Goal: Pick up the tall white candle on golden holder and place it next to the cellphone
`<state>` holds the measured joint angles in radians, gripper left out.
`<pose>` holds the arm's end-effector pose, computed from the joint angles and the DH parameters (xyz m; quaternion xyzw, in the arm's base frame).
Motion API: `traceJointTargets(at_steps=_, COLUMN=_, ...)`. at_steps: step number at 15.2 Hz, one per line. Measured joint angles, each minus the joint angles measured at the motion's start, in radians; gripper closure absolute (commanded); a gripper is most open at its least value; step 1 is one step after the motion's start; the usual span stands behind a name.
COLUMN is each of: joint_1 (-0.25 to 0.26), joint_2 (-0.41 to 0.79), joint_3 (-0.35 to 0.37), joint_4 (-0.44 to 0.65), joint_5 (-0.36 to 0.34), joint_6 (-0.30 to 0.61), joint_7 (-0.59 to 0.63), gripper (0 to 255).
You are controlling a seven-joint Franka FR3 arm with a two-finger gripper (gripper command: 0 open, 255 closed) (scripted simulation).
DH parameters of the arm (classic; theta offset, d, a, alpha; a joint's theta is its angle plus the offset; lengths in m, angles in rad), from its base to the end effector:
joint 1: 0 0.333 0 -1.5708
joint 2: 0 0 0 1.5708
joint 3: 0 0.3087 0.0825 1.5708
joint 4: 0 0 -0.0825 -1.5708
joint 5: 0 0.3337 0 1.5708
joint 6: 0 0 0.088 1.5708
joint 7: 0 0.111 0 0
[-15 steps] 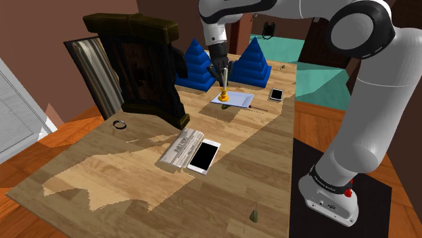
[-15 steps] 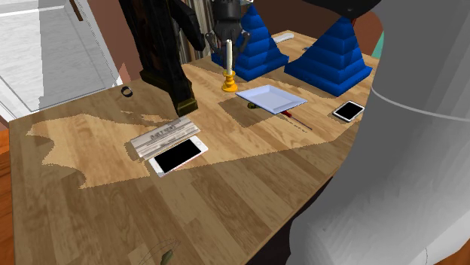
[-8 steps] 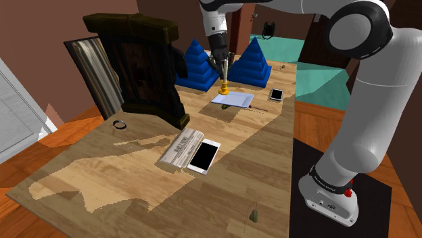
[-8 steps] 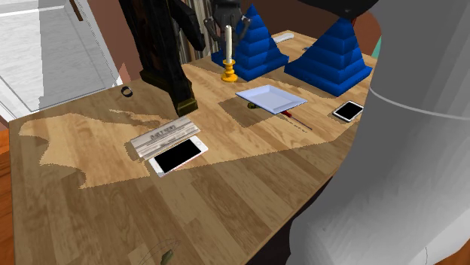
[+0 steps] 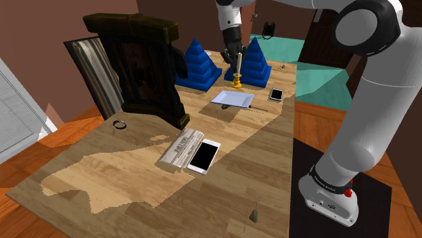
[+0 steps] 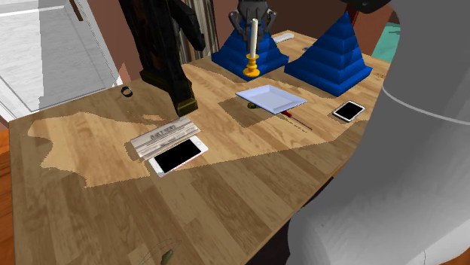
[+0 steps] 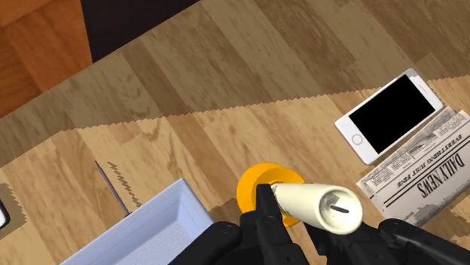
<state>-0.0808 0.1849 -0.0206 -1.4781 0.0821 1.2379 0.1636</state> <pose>0.5107 -0.0400 0.5357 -0.9688 0.1244 0.2119 0.0323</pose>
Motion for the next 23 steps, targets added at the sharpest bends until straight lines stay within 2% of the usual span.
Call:
traceJointTargets(at_steps=9, joint_1=-0.105, joint_2=-0.06, joint_3=-0.083, joint_4=-0.077, joint_5=-0.074, joint_6=0.009, joint_7=-0.199, gripper=255)
traceJointTargets(at_steps=18, joint_1=-0.222, joint_2=-0.041, joint_3=-0.176, joint_4=-0.058, joint_5=-0.15, joint_6=0.018, joint_7=-0.419, gripper=255)
traceJointTargets(at_steps=23, joint_1=-0.29, joint_2=0.025, joint_3=-0.225, joint_4=0.03, joint_5=-0.177, joint_6=0.007, joint_7=-0.542, gripper=255)
